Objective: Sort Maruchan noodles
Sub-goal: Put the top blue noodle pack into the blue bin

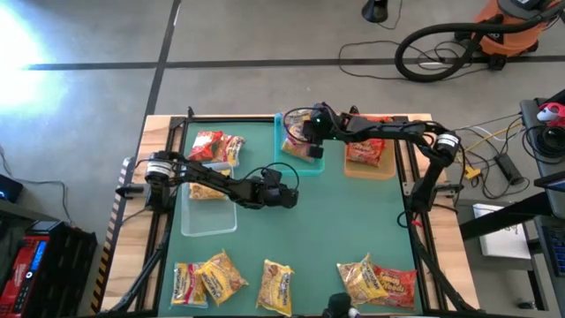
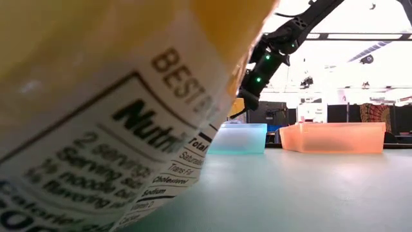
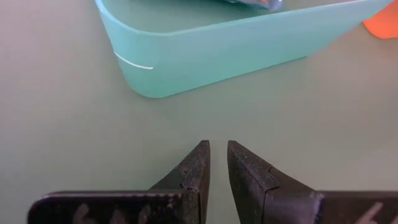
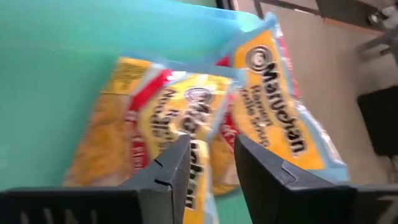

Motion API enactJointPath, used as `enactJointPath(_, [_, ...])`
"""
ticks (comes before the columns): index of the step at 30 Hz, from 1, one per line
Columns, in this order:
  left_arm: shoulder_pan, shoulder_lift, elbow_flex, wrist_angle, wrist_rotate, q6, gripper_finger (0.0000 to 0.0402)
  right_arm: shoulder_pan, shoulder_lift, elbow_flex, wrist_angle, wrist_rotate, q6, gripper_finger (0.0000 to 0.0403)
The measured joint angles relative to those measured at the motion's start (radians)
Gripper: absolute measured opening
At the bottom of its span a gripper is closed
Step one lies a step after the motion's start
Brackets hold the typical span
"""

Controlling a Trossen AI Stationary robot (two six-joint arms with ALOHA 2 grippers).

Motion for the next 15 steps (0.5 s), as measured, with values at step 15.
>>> enactJointPath(15, [-0.002, 0.0, 0.0, 0.003, 0.036, 0.002, 0.0039, 0.005, -0.108, 0.13, -0.37, -0.228, 0.465, 0.0107])
